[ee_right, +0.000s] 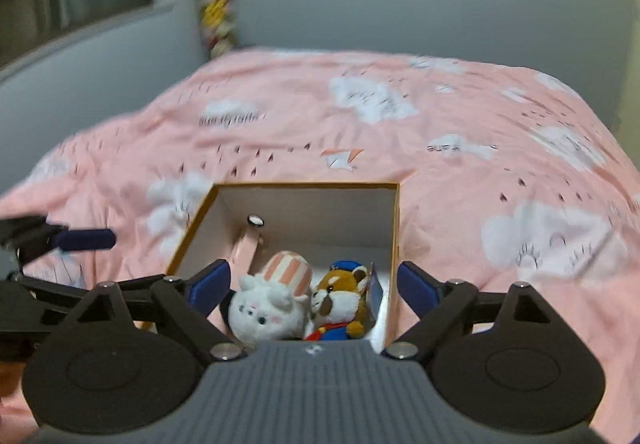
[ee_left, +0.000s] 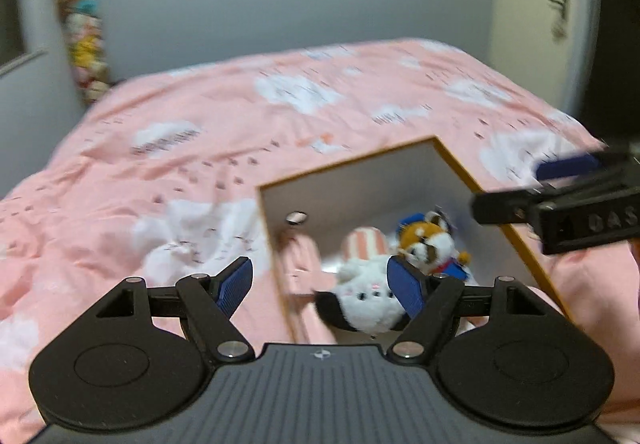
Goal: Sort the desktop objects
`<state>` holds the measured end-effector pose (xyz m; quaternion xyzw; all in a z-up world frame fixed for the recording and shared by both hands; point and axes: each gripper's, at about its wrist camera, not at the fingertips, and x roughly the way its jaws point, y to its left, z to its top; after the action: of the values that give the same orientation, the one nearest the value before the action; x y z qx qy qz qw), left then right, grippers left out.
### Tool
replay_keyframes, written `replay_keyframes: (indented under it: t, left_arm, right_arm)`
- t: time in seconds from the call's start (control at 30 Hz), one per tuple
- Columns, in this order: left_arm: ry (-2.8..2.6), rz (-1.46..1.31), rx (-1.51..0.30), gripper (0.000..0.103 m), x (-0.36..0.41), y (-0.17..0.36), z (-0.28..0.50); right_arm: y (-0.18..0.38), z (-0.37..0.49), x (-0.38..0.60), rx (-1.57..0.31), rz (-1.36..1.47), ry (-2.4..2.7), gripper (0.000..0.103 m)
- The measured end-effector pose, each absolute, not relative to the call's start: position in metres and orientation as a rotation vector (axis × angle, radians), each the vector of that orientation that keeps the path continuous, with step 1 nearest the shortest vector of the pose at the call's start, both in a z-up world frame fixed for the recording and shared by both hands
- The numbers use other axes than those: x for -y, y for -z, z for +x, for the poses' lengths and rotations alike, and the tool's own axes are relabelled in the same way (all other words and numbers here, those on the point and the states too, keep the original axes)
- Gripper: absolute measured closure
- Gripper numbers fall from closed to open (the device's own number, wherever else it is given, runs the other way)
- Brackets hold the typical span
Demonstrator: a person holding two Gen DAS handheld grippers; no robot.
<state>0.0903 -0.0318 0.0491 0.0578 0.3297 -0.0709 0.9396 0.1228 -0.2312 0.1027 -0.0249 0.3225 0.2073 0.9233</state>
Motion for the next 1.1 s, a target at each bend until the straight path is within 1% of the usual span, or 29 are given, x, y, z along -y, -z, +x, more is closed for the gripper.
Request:
replay_keyframes:
  t: [0.17, 0.33, 0.5, 0.67, 0.83, 1.1]
  left_arm:
    - [0.082, 0.104, -0.625, 0.015, 0.031, -0.045, 0.065]
    - [0.085, 0.045, -0.657, 0.015, 0.033, -0.03, 0.053]
    - [0.08, 0.041, -0.696, 0.015, 0.038, -0.017, 0.042]
    - [0.093, 0.004, -0.732, 0.015, 0.035, -0.007, 0.04]
    - [0.076, 0.011, -0.823, 0.016, 0.038, 0.008, 0.046]
    - [0.064, 0.027, -0.901, 0.016, 0.041, 0.024, 0.05]
  right_arm:
    - [-0.09, 0.083, 0.231, -0.611, -0.003, -0.317, 0.009]
    - [-0.073, 0.055, 0.224, -0.557, -0.067, -0.219, 0.008]
    - [-0.055, 0.04, 0.22, -0.526, -0.14, -0.152, 0.007]
    - [-0.037, 0.04, 0.223, -0.565, -0.136, -0.126, 0.007]
    - [-0.028, 0.044, 0.221, -0.595, -0.142, -0.137, 0.007]
    - [-0.011, 0.054, 0.221, -0.686, -0.132, -0.132, 0.007]
